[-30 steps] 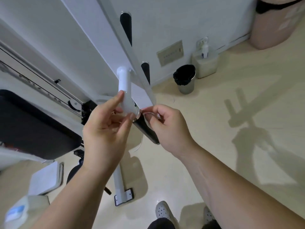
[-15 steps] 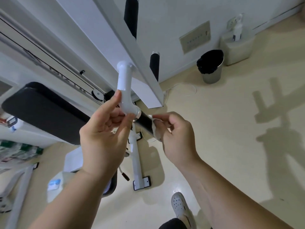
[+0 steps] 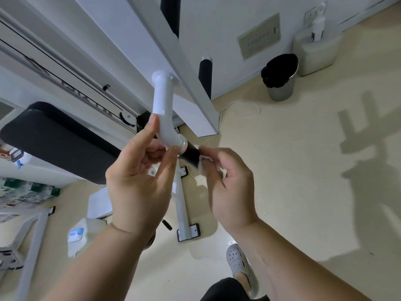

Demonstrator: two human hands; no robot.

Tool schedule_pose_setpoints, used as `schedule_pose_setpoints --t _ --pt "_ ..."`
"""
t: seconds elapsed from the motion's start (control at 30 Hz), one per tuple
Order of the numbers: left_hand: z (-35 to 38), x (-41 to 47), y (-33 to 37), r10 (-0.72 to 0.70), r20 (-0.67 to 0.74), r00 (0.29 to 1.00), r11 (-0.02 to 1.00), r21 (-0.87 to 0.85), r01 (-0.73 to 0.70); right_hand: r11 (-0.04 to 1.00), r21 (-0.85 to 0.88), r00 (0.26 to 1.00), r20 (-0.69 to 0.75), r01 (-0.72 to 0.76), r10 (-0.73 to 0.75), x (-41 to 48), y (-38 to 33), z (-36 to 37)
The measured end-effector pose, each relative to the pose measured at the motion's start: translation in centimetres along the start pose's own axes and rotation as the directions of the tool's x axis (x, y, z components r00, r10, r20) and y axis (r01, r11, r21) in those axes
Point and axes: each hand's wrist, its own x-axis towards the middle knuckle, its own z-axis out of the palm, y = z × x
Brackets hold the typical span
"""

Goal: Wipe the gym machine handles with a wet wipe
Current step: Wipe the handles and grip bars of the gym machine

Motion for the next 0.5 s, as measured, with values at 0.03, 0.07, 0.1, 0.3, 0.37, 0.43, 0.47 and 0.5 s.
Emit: schedule_pose_setpoints --t 0.03,0.07,0.1,0.3,0.37,0.43,0.47,0.5 --pt "0.0 0.1 0.0 0.007 0.005 1.000 1.000 0.004 -0.007 0.999 0.019 0.999 0.011 0.035 -0.036 0.3 -0.3 0.1" --pt "0.0 0.1 -0.1 0.007 0.008 1.000 1.000 0.012 -0.007 0.998 0.055 1.000 0.015 0.006 -0.006 0.4 0.0 0.0" --pt "-0.1 0.2 -0.1 0.006 0.008 1.000 1.000 0.020 -0.006 0.989 0.124 0.996 0.023 -0.086 0.084 0.6 0.6 -0.2" --pt "-1.0 0.3 -0.3 0.013 0.027 1.000 0.999 0.039 -0.014 0.916 0.229 0.944 0.068 -0.330 0.323 0.0 1.5 -0.3" --pt "-0.8 0.4 -0.2 0.026 0.026 0.999 0.998 0.052 -0.027 0.963 0.205 0.984 0.005 -0.177 0.180 0.2 -0.5 0.9" --pt "-0.5 0.5 0.1 0.037 0.028 0.999 0.998 0.054 -0.038 0.987 0.130 0.990 -0.100 -0.090 0.103 0.2 -1.0 1.9" --pt "-0.3 0.4 0.2 0.032 0.028 0.999 0.999 0.041 -0.033 0.991 0.091 0.986 -0.132 -0.093 0.105 0.0 -0.7 2.1" --pt "-0.2 0.4 0.3 0.028 0.026 0.999 0.999 0.025 -0.029 0.991 0.055 0.981 -0.141 -0.123 0.130 -0.4 -0.1 2.0"
